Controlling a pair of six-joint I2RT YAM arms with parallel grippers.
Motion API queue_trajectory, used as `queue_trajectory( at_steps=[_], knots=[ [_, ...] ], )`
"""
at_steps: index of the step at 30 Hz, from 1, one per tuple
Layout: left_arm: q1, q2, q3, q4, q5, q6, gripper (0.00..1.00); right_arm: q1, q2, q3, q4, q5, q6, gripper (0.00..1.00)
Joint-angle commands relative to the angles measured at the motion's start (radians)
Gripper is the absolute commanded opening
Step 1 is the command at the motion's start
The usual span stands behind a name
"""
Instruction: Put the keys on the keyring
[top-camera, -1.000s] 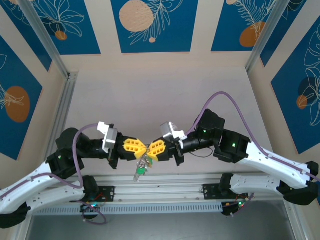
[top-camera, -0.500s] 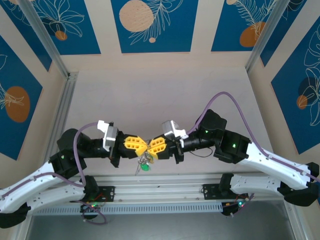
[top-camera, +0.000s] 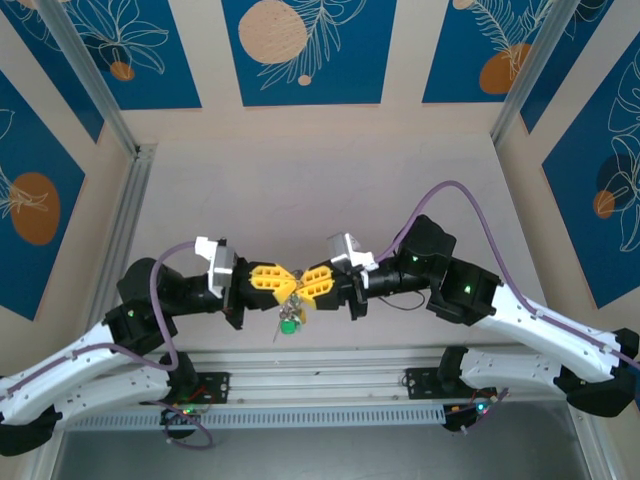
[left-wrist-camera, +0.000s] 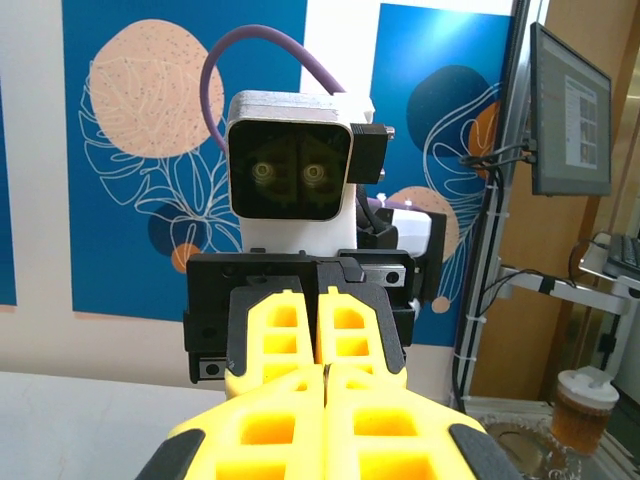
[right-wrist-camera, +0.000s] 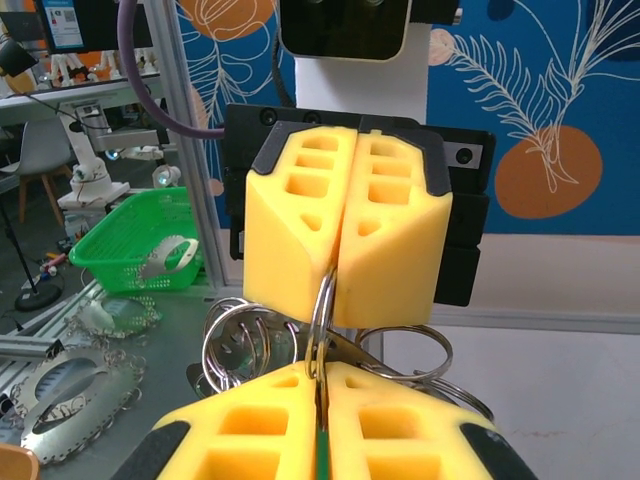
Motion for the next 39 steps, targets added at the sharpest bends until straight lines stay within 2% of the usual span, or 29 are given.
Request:
queue_trajectory(
  at_steps=[1,6,10,20,31,35,39],
  knots=[
    [-0.001,0.012,-0.001,0.102,-0.035,-0.005,0.00,-0.031,0.023,-0.010,0.021,-0.042,0.019,0.12],
    [0.003,0.048,0.011,0.137,-0.022,-0.010,0.00,-0.097,0.042,-0.003,0.039,-0.148,0.042,0.19],
    [0.008,0.069,0.024,0.134,-0.014,-0.003,0.00,-0.128,0.039,-0.013,0.042,-0.170,0.049,0.24],
    [0.012,0.079,0.052,0.102,-0.003,0.011,0.00,-0.170,-0.059,-0.050,-0.031,-0.081,0.031,0.33],
    [0.012,0.089,0.103,-0.003,0.066,0.056,0.00,-0.177,-0.111,-0.040,-0.117,-0.019,0.001,0.34],
    [0.012,0.091,0.110,-0.017,0.071,0.067,0.00,-0.181,-0.117,-0.040,-0.124,-0.016,-0.005,0.23],
    [0.012,0.098,0.113,-0.023,0.083,0.067,0.00,-0.183,-0.105,-0.038,-0.122,-0.043,-0.008,0.27]
  ],
)
